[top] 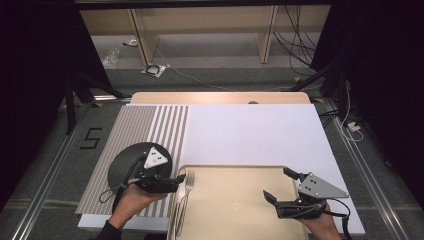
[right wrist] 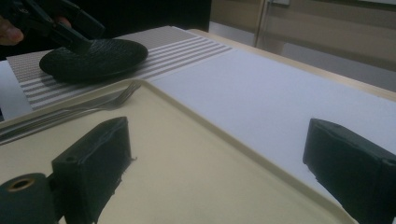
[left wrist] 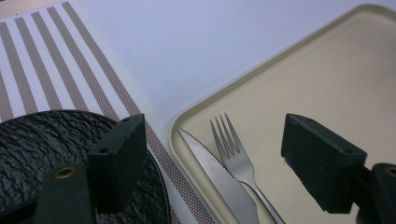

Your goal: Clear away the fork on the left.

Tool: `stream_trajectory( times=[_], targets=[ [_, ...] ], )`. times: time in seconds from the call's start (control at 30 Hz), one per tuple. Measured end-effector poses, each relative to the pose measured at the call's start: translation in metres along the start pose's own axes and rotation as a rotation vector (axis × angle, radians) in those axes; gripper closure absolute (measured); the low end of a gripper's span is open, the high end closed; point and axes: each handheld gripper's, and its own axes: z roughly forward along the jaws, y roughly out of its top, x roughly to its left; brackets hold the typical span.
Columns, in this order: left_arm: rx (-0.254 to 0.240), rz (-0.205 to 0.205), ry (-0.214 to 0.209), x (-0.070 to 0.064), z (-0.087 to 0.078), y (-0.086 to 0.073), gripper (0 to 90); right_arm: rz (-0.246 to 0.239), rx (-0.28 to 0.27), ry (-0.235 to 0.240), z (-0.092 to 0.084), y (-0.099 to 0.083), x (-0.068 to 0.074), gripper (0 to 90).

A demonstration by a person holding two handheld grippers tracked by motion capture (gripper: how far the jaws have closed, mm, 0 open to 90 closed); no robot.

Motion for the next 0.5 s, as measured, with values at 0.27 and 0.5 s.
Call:
stream_trajectory(
  times=[0.27,0.5],
  targets=[
    [-0.035,-0.063,0.043,0.010,-0.009,-0.006,21.0,0.006,-0.011,0.001,0.000,-0.001,0.000,8.5],
    [-0.080,-0.148,0.089,0.020,-0.017,-0.013,20.5,0.007,-0.012,0.001,-0.001,-0.002,-0.002,8.5]
  ],
)
